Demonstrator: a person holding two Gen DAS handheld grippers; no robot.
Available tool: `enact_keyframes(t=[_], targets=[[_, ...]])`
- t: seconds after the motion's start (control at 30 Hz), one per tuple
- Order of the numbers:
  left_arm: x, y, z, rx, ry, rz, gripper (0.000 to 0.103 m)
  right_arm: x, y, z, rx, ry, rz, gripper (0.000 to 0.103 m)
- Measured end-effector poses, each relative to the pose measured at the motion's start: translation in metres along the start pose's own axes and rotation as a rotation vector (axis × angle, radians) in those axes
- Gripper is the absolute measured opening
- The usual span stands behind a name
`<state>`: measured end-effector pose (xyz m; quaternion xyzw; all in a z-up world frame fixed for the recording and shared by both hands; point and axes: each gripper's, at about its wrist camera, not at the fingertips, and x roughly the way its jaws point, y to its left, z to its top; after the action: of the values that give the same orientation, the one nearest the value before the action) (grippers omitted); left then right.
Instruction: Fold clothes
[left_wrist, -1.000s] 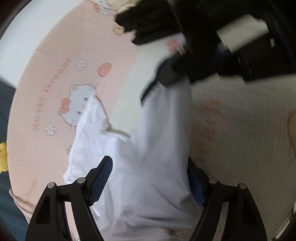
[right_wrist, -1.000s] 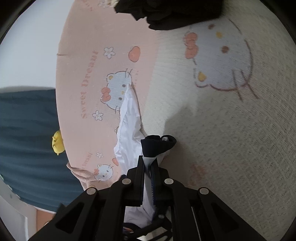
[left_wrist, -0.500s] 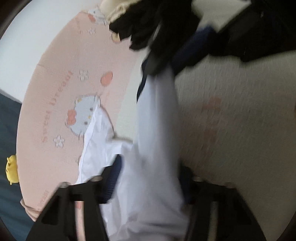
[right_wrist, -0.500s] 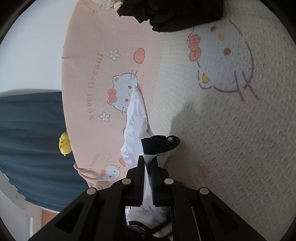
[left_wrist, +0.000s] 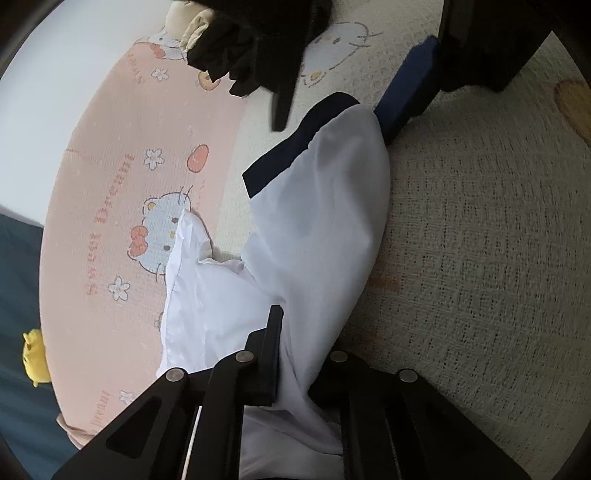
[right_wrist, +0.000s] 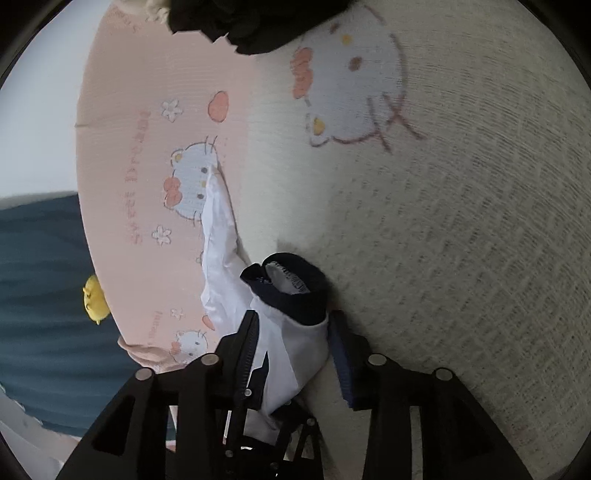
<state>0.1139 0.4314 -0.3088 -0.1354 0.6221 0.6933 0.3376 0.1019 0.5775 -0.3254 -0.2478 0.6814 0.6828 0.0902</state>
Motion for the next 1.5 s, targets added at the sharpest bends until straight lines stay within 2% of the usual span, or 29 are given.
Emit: enact_keyframes(t=[0.13, 0.27, 0.37, 0.4, 0.43, 0.47, 0.53, 0.6, 0.67, 0.73, 0.8, 0.9, 1.13, 1.2, 1.27, 1.33, 1.5], targets=[[0.007, 0.009, 0.002, -0.037, -0.006, -0.025, 0.006, 0.015, 0.012, 0.002, -0.065, 0.025, 0.004, 0.046], [0.019, 0.020, -0.001, -0.021, -0.009, -0.012, 0.006, 0.029, 0.025, 0.001, -0.160, 0.036, -0.070, 0.046], [0.016, 0.019, -0.002, -0.013, -0.020, 0.000, 0.007, 0.034, 0.031, 0.000, -0.207, 0.038, -0.119, 0.040], [0.016, 0.019, -0.002, -0.003, -0.025, 0.003, 0.007, 0.035, 0.032, 0.001, -0.228, 0.045, -0.153, 0.027], [0.016, 0.019, -0.003, 0.005, -0.026, 0.006, 0.008, 0.036, 0.033, 0.002, -0.250, 0.053, -0.189, 0.005], [0.016, 0.019, -0.003, 0.007, -0.028, 0.007, 0.010, 0.036, 0.034, 0.004, -0.272, 0.048, -0.220, 0.000], [0.014, 0.020, -0.004, 0.008, -0.027, 0.009, 0.010, 0.034, 0.035, 0.004, -0.301, 0.024, -0.258, 0.000], [0.011, 0.019, -0.005, 0.018, -0.023, 0.026, 0.010, 0.031, 0.046, -0.004, -0.399, -0.025, -0.333, 0.000], [0.007, 0.011, -0.007, 0.067, -0.023, 0.053, 0.010, 0.033, 0.067, -0.018, -0.554, -0.076, -0.453, 0.000], [0.000, 0.003, -0.009, 0.102, -0.033, 0.082, 0.011, 0.031, 0.076, -0.024, -0.629, -0.109, -0.500, 0.000], [-0.006, -0.002, -0.012, 0.136, -0.042, 0.081, 0.012, 0.025, 0.077, -0.023, -0.647, -0.131, -0.517, 0.000], [-0.013, -0.006, -0.012, 0.167, -0.067, 0.101, 0.012, 0.016, 0.074, -0.018, -0.619, -0.141, -0.497, 0.000], [-0.021, 0.002, 0.002, 0.125, -0.095, 0.087, 0.012, 0.001, 0.074, -0.005, -0.601, -0.200, -0.503, 0.000], [-0.022, 0.002, 0.007, 0.116, -0.124, 0.056, 0.012, -0.005, 0.075, 0.000, -0.604, -0.211, -0.505, 0.000], [-0.020, 0.004, 0.012, 0.095, -0.135, -0.029, 0.012, -0.008, 0.077, 0.006, -0.601, -0.221, -0.505, 0.000], [-0.012, 0.003, 0.020, 0.084, -0.108, -0.098, 0.011, -0.011, 0.078, 0.014, -0.595, -0.225, -0.501, 0.001], [-0.009, 0.009, 0.042, 0.040, -0.114, -0.153, 0.011, -0.017, 0.071, 0.031, -0.556, -0.235, -0.511, 0.001]])
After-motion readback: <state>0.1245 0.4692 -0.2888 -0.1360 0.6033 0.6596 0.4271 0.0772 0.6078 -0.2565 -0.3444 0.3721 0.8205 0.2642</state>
